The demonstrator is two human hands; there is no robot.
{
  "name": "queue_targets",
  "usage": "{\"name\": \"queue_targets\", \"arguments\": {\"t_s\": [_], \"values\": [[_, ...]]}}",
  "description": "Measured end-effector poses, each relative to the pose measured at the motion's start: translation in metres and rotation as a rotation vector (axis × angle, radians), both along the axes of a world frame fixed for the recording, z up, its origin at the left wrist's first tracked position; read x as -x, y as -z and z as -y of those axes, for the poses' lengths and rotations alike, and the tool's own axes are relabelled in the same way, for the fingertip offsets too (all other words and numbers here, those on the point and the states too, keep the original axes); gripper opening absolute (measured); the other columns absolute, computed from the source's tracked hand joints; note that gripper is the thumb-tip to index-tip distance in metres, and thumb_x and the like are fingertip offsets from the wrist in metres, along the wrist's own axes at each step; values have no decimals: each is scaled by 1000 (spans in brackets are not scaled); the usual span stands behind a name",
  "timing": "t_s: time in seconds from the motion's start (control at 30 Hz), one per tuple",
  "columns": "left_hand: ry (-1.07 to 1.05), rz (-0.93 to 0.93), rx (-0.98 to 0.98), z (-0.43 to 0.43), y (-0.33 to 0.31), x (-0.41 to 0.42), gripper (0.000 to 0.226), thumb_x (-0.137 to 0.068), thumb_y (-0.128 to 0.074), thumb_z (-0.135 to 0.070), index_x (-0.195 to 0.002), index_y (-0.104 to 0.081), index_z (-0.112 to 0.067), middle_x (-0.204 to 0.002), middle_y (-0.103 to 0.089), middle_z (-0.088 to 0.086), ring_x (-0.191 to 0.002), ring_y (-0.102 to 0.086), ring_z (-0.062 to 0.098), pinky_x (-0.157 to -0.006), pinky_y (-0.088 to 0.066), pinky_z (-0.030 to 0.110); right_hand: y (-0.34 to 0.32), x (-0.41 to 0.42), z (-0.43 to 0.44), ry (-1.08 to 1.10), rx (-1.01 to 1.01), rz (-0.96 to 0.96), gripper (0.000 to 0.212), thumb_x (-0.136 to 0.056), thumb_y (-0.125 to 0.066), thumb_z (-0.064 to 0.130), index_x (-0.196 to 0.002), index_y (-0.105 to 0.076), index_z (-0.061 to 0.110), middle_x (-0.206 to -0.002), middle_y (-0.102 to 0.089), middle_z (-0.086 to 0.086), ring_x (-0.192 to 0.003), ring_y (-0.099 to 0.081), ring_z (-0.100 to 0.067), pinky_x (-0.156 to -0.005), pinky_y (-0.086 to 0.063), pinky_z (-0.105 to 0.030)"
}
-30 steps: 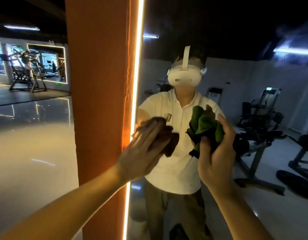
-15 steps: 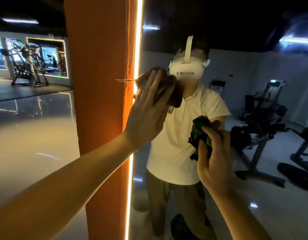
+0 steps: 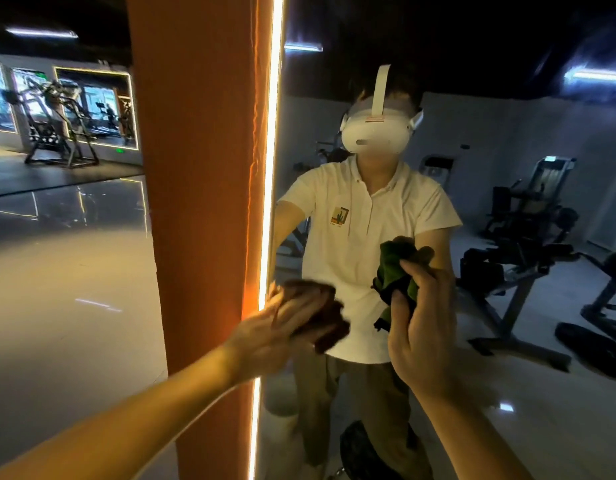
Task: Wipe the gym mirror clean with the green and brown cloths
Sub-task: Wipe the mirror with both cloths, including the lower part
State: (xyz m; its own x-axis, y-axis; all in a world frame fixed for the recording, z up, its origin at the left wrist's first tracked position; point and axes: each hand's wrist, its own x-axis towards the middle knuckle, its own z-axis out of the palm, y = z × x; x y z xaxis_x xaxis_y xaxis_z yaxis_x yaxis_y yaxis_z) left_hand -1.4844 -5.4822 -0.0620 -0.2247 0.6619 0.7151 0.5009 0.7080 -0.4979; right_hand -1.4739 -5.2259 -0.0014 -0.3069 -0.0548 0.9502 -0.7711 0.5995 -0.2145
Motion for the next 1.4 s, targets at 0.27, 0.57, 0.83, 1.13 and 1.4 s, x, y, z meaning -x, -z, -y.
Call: {"name": "queue_targets", "arguments": {"t_s": [0.27, 0.57, 0.83, 1.13, 1.4], "values": [[28, -86, -377, -50, -73, 21, 60, -96, -63, -10, -150, -42, -22, -164, -25, 16, -157, -17, 34, -128, -14, 51, 7, 7, 8, -25, 46, 0, 34, -105, -46, 20, -138, -48, 15, -139, -46, -11, -119, -58, -20, -90, -51, -22], [-129, -145, 396, -12, -1, 9, 62, -101, -49, -15, -160, -33, -28, -169, -21, 16, -158, -13, 36, -130, -4, 52, -3, 5, -4, 81, -120, -53, 36, -102, -51, 15, -138, -50, 14, -128, -55, -16, -112, -60, -26, -85, -52, -28], [-63, -205, -675, -74, -196, 23, 56, -97, -63, -12, -151, -50, -11, -165, -29, 24, -155, -22, 41, -124, -23, 61, -107, 17, 4, 96, -13, -222, 32, -104, -48, 16, -136, -46, 17, -127, -43, -5, -106, -59, -28, -81, -55, -39], [-151, -265, -20, -33, -246, 29, 51, -108, -34, -19, -158, -36, -23, -168, -26, 16, -155, -24, 36, -114, -39, 55, -193, 34, -5, 74, 44, -303, 31, -104, -50, 10, -134, -49, 16, -117, -52, -9, -92, -50, -8, -70, -50, -28], [-66, -346, -570, -51, -322, 33, 55, -104, -50, -15, -158, -38, -7, -168, -25, 18, -158, -17, 35, -125, -24, 54, -193, 40, -10, 81, 0, -357, 31, -100, -50, 12, -131, -49, 16, -116, -54, -10, -91, -49, -5, -68, -42, -15]]}}
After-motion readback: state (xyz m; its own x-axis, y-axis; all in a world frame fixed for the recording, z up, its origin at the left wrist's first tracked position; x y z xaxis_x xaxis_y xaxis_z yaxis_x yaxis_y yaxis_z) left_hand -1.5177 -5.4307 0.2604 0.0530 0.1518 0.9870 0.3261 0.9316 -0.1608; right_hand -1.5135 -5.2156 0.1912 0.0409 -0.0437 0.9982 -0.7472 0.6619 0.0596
